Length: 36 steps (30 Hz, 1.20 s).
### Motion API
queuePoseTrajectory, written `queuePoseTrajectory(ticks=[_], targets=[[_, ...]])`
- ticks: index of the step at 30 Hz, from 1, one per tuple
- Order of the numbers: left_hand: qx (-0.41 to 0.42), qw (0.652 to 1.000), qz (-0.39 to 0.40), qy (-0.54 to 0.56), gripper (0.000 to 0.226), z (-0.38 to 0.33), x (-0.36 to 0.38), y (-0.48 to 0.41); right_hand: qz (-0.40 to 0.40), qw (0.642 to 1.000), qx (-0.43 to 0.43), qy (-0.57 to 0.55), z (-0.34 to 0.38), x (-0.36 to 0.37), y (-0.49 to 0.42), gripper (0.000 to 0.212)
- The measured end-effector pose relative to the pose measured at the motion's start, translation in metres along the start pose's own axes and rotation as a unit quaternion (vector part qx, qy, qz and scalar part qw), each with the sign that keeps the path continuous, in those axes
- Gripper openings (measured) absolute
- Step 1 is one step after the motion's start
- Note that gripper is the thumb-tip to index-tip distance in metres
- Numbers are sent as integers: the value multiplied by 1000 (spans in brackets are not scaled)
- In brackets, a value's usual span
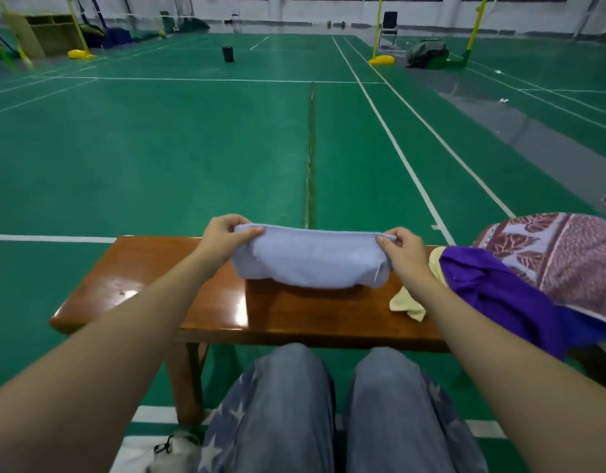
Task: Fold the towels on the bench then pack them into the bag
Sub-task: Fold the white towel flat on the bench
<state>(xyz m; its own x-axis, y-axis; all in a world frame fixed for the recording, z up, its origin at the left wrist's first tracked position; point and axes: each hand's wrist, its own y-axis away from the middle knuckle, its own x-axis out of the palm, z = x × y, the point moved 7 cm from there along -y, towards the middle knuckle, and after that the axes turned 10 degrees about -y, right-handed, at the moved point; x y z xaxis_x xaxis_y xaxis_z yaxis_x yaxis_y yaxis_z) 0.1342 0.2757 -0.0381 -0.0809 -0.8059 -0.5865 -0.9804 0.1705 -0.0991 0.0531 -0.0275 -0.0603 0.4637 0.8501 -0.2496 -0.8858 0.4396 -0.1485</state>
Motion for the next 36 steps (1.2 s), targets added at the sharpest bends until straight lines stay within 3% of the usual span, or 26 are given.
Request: queuePoseTrajectory(ticks=[6,10,17,22,29,31,36], targets=[[-86,994,68,-2,18,52,38,33,35,995,83,49,-65,12,35,6],[-129,989,66,8,12,69,48,26,34,990,118,65,-79,18,34,4],[-163,986,12,1,20,94,55,0,-17,989,110,93,-79,27,10,8],[-161,985,-35,-50,41,110,55,-22,-27,984,111,134,-87,41,-11,13],[-127,960,-41,-247,33,119,65,-36,-36,965,97,240,-102,51,-28,21],[-117,954,-47,-270,41,121,68,-37,-47,962,89,255,-102,48,-28,30],[-110,962,-9,-248,51,123,69,-25,49,959,111,255,-102,49,-21,55]])
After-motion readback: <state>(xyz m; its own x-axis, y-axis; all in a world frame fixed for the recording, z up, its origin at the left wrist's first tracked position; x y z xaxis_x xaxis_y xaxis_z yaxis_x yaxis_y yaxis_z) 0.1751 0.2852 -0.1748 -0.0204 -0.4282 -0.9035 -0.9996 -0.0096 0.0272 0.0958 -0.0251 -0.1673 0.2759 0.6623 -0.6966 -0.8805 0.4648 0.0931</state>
